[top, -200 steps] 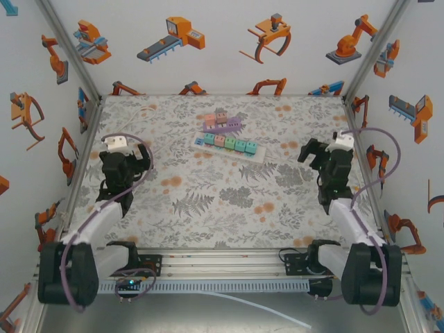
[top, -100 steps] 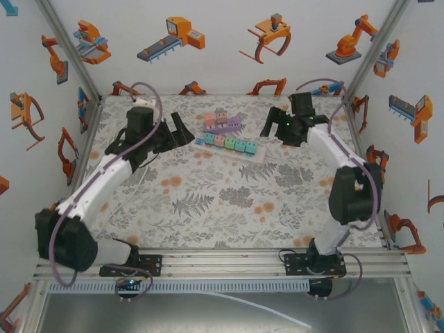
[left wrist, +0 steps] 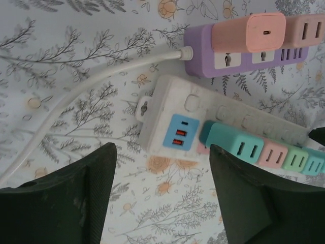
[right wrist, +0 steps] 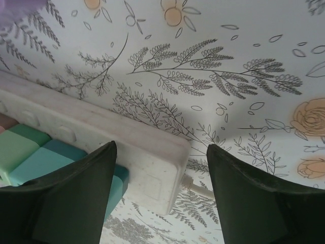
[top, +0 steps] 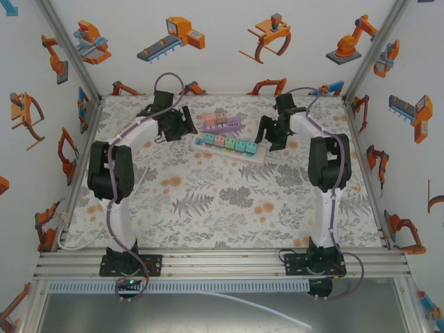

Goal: Pull the plug off the socket

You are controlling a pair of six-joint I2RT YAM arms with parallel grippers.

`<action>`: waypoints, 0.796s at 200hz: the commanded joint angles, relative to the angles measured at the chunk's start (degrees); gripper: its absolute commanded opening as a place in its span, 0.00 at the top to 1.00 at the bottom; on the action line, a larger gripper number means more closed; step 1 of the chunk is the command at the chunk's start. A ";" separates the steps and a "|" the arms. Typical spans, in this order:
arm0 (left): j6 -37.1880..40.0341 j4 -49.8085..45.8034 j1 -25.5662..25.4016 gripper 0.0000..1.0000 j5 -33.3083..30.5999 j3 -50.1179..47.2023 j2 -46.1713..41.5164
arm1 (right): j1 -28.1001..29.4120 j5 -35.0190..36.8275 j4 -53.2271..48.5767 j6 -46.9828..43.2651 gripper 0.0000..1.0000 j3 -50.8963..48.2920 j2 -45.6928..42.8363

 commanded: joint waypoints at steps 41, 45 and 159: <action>2.18 -2.75 -1.72 0.45 -1.94 9.62 7.82 | 1.08 -4.34 -2.14 -3.98 0.38 -1.83 -1.06; 2.23 -3.07 -1.82 0.45 -2.36 10.13 8.39 | 1.17 -4.34 -2.20 -4.09 0.38 -1.86 -1.01; 3.51 -5.46 -2.28 0.53 -4.87 5.48 10.31 | 1.92 -4.08 -4.10 -4.40 0.41 -2.00 -1.93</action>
